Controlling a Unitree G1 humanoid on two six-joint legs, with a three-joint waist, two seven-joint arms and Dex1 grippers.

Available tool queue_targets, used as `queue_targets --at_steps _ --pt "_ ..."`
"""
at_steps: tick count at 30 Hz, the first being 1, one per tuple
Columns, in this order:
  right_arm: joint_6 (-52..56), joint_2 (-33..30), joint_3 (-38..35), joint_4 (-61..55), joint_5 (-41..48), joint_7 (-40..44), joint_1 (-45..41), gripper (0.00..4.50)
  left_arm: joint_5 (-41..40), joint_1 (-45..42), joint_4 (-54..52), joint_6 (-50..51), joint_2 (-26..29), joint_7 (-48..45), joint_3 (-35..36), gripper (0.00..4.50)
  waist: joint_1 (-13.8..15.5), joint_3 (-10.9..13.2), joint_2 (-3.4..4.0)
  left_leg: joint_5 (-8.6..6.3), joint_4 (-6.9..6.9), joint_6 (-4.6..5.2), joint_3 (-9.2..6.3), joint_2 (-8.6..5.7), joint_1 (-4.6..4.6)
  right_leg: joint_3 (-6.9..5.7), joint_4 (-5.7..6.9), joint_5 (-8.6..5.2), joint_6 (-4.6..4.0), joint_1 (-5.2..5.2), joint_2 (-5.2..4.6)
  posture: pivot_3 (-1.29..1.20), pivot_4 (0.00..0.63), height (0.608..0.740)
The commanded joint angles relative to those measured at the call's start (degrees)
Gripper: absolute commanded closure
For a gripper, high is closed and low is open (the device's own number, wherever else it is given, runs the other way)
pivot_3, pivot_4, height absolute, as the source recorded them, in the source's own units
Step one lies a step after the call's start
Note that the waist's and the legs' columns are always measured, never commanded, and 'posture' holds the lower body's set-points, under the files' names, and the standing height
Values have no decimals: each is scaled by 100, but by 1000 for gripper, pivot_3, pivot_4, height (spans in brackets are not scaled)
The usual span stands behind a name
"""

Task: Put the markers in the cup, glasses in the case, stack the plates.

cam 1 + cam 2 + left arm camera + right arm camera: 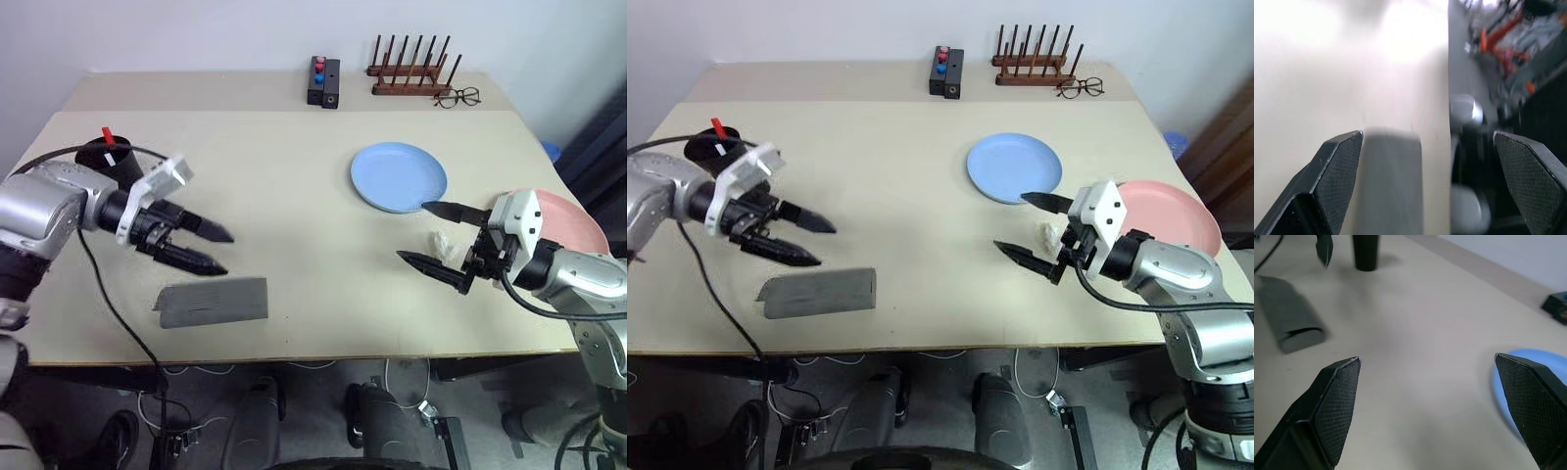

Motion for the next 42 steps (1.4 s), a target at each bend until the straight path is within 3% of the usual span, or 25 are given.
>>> queue_targets --at_steps 1,9,17,27,34,37,42 --pt "107 -4 -86 108 -24 -168 -210 0 96 -194 363 -388 -407 239 845 74 -12 0 0 0 -1 0 1 -1 0 2 -1 0 1 0 0 0 150 740" --pt "131 -32 -132 519 -316 -387 -503 0 389 -97 414 -831 -1195 810 1704 74 -22 0 1 1 -6 0 2 -1 4 3 3 1 3 -1 1 0 150 740" --pt "995 -612 -53 1515 -1320 -1093 -561 0 -6 163 -3 -283 -1300 657 2247 74 -9 -1 1 1 -6 0 3 -1 4 4 3 1 3 -1 0 0 150 740" --pt "1482 -1500 201 2460 -2004 -988 -498 0 85 556 -481 -381 -1489 646 2400 74 -24 -3 5 1 -8 0 4 -1 9 8 1 1 2 2 0 0 150 740" --pt "1967 -1467 299 3151 -2113 -854 -631 0 79 754 -814 -332 -1454 682 2456 74 -31 -3 5 1 -11 0 6 -2 13 11 2 1 3 2 1 0 150 740" --pt "2110 -1408 268 3383 -2099 -862 -731 924 67 792 -877 -320 -1449 707 2473 0 -33 -3 5 1 -10 0 8 -2 14 13 2 1 3 2 1 0 150 740" --pt "2190 -1398 281 3464 -2106 -843 -781 3457 76 803 -907 -319 -1440 736 2490 0 -25 -3 5 1 -10 0 8 -2 15 13 1 1 3 3 1 0 150 740"
